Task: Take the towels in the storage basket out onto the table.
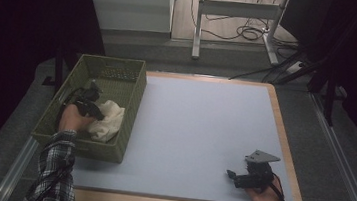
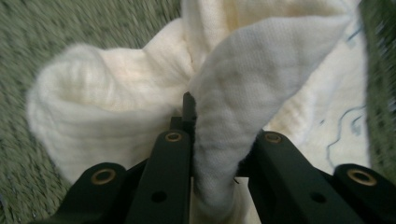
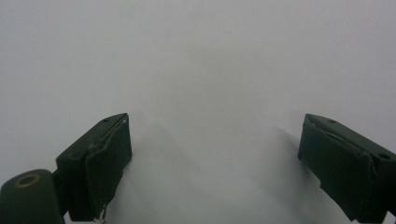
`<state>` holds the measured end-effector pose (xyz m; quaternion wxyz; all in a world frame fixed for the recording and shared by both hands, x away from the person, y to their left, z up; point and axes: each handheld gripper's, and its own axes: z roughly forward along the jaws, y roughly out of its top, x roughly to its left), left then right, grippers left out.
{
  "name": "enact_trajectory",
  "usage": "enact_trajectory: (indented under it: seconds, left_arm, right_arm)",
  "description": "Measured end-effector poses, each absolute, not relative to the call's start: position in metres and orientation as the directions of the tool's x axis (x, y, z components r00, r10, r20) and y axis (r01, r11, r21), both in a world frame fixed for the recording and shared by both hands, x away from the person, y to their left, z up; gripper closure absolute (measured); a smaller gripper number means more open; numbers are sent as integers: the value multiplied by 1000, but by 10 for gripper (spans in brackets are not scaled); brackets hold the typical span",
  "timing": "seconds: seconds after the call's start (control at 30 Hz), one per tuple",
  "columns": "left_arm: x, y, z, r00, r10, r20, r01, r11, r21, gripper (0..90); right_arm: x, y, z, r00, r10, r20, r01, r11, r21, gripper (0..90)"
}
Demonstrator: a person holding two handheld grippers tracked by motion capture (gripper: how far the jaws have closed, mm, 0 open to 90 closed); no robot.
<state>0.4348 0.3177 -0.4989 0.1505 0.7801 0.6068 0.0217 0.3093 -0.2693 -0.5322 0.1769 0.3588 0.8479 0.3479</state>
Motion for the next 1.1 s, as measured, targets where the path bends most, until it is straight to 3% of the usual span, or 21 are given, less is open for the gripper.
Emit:
enact_trajectory:
  seconds: [0.17,0.43,1.1]
  left_arm:
    - [427,327,-481,269,941,-207,916,-183,356,811]
    - [411,331,-448,288,934,-211,867,-161,471,804]
    - [385,333,-378,335,924,-185,779,-161,606,800]
  right_arm:
    - [309,-269,-532,-680,732,-50,485,501,717,98]
    - [309,-269,-532,-680,732,-51,485,501,717,98]
    - [309,-269,-532,-680,731,-52,485,502,716,98]
